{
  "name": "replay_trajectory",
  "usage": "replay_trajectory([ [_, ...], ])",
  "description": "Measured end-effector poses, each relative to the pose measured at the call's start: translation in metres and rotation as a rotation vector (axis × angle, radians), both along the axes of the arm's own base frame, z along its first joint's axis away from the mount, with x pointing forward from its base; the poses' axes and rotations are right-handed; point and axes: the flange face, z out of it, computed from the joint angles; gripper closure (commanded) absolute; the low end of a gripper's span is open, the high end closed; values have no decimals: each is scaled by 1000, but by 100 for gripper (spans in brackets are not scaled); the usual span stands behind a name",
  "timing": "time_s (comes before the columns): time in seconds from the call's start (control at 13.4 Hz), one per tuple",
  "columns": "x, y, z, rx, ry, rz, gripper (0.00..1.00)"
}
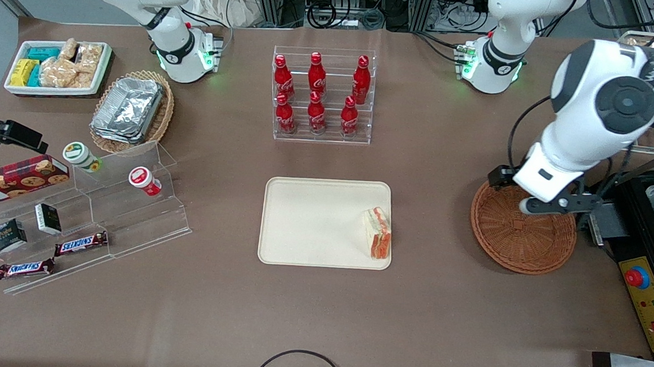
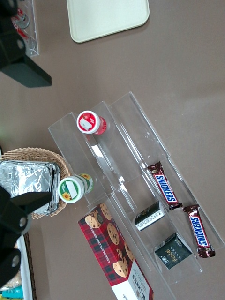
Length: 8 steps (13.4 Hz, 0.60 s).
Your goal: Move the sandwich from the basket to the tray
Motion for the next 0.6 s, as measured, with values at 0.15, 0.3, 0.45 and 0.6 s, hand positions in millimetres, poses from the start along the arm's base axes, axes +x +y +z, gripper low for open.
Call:
replay_trajectory([
  [0.15, -2, 18, 4, 5, 22, -28, 0],
  [0.3, -8, 27, 10, 8, 51, -69, 0],
  [0.45, -7, 41, 20, 2, 48, -98, 0],
  [0.6, -4, 59, 38, -6, 55, -127, 0],
])
